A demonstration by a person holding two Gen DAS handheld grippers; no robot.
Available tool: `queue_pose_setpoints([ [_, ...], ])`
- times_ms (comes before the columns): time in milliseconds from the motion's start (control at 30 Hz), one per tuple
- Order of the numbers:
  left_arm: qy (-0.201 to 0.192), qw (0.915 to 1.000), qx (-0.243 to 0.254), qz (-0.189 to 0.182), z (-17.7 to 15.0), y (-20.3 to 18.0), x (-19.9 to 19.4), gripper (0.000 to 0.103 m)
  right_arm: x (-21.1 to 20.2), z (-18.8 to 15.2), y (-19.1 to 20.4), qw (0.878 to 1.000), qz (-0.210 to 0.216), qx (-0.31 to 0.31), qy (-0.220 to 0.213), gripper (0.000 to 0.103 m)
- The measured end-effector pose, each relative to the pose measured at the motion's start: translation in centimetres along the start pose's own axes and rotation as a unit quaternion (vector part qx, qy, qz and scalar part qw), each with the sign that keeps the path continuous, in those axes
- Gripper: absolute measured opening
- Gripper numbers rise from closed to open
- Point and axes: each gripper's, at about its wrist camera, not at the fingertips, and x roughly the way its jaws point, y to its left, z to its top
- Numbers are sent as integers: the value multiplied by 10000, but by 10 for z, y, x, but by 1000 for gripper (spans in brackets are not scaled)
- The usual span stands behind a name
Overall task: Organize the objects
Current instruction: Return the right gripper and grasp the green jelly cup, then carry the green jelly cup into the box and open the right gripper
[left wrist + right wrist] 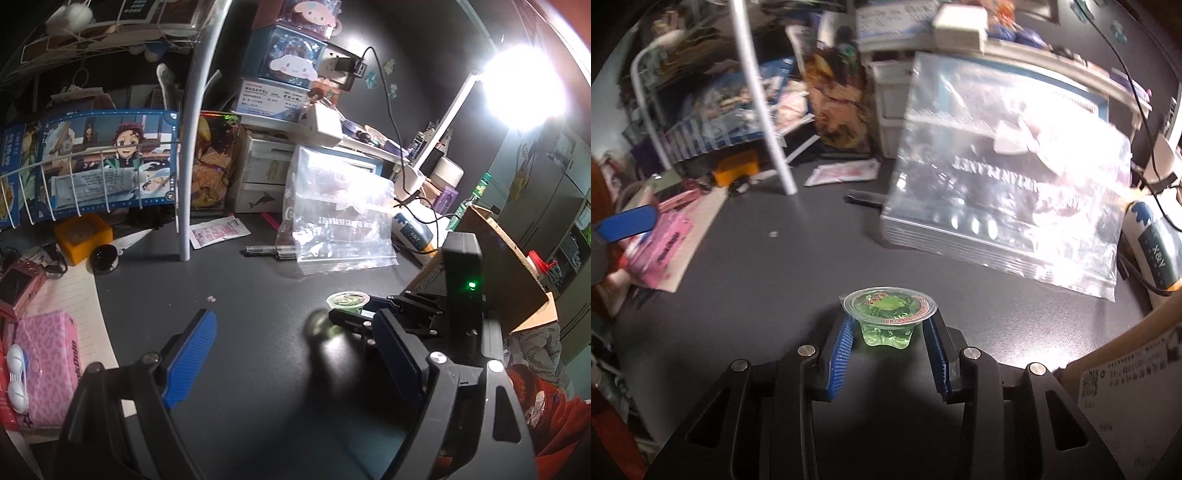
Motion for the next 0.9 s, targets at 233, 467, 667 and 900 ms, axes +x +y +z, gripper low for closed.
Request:
queue_pose_setpoints([
  [233, -40, 9991, 224, -356, -1, -30, -22, 84, -72, -5, 41, 9926, 828, -630, -625, 33],
  [467, -53, 9936, 450, -1030, 13, -64, -50, 83, -146, -11, 71, 9793, 920, -1237, -1309, 33],
  [667, -3, 9884, 735, -1332, 30, -107, -56, 66, -189, -13, 56, 9714, 673, -1419, -1778, 33],
  [900, 141, 9814, 1035, -1609, 52, -164, -35, 46, -216, -17, 15, 9699, 311, -1317, -2023, 33],
])
